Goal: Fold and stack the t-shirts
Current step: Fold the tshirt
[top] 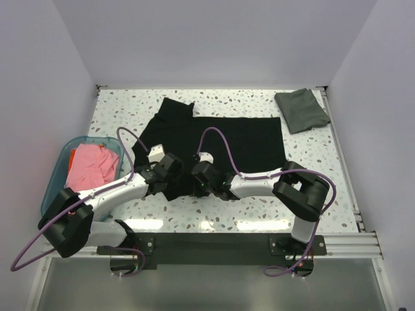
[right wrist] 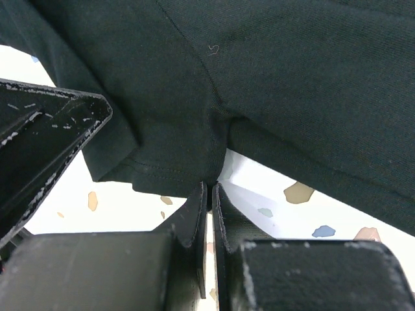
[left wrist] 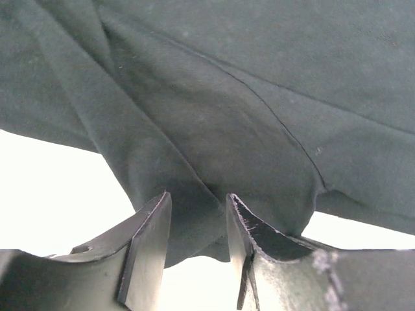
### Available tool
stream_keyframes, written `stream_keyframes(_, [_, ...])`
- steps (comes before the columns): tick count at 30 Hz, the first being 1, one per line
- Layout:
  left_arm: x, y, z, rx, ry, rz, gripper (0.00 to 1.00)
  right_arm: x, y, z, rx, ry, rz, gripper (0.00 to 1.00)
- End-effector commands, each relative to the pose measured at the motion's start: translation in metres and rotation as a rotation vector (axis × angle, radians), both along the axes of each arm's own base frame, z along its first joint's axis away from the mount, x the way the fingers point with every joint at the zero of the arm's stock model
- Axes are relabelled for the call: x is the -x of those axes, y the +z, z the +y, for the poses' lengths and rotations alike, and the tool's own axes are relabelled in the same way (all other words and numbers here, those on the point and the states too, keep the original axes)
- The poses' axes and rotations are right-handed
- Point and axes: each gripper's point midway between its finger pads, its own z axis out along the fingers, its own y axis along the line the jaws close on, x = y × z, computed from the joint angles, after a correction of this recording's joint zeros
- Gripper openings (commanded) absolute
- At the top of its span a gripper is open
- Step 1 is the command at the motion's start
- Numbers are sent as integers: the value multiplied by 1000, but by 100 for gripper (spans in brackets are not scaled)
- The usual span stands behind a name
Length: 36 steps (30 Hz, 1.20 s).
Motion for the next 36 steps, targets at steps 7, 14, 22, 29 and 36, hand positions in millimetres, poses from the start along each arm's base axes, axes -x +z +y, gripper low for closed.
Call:
stream_keyframes(7, [0, -20, 14, -50, 156, 21, 40, -11, 20, 15, -61, -28, -46, 0])
stream_keyframes(14, [4, -20, 19, -49, 170, 14, 29, -10, 19, 12, -56, -31, -47, 0])
stream_keyframes(22, [2, 2, 21, -29, 147, -37, 2, -11, 25, 13, -64, -32, -48, 0])
stream_keyframes(29, [-2, 21, 21, -3, 135, -91, 0, -8, 39, 15, -85, -23, -40, 0])
stream_keyframes(36, [-28, 47, 30, 44, 168, -167, 0, -31, 76, 17, -121, -45, -74, 0])
